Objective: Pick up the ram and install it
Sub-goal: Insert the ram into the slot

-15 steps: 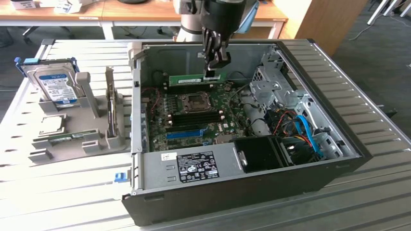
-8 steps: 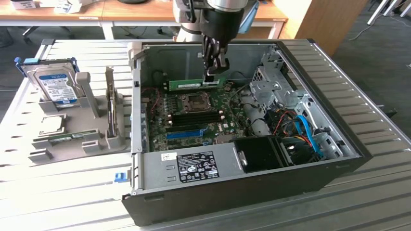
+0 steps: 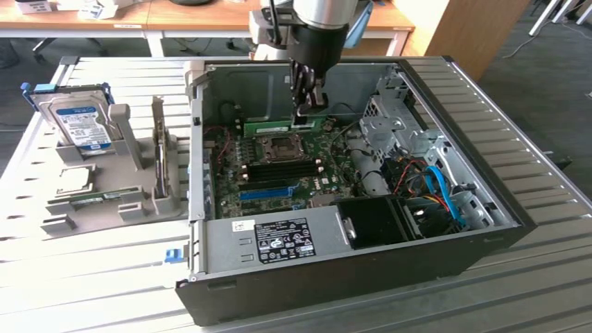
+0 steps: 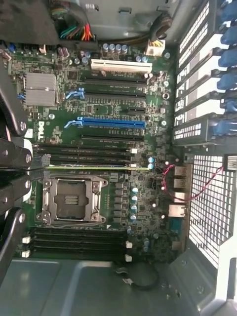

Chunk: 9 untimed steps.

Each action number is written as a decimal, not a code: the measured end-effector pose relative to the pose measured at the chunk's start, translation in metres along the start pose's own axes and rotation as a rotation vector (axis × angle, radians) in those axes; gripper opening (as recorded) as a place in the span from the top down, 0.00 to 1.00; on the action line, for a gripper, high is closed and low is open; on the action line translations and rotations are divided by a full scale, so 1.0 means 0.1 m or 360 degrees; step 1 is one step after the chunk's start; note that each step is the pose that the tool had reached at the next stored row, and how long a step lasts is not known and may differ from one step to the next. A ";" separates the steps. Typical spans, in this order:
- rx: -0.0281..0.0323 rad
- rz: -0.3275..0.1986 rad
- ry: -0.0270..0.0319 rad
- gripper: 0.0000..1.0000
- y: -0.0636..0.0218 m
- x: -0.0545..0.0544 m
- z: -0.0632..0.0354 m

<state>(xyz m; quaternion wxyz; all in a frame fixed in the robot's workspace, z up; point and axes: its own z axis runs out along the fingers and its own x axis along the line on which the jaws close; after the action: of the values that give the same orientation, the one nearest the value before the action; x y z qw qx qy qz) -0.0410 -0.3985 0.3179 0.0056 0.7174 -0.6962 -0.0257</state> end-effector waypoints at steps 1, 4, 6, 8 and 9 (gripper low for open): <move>0.00001 0.0000 -0.00002 0.88 -0.001 0.00 0.019; 0.00001 0.0000 -0.00004 0.88 -0.003 0.00 0.074; 0.00001 0.0000 -0.00002 0.88 -0.005 0.00 0.109; 0.00001 0.0000 0.00000 0.88 -0.006 0.00 0.145; 0.00000 0.0000 0.00000 0.88 -0.007 0.00 0.163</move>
<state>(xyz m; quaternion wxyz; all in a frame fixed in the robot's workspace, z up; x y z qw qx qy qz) -0.0411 -0.3985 0.3015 0.0056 0.7174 -0.6962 -0.0257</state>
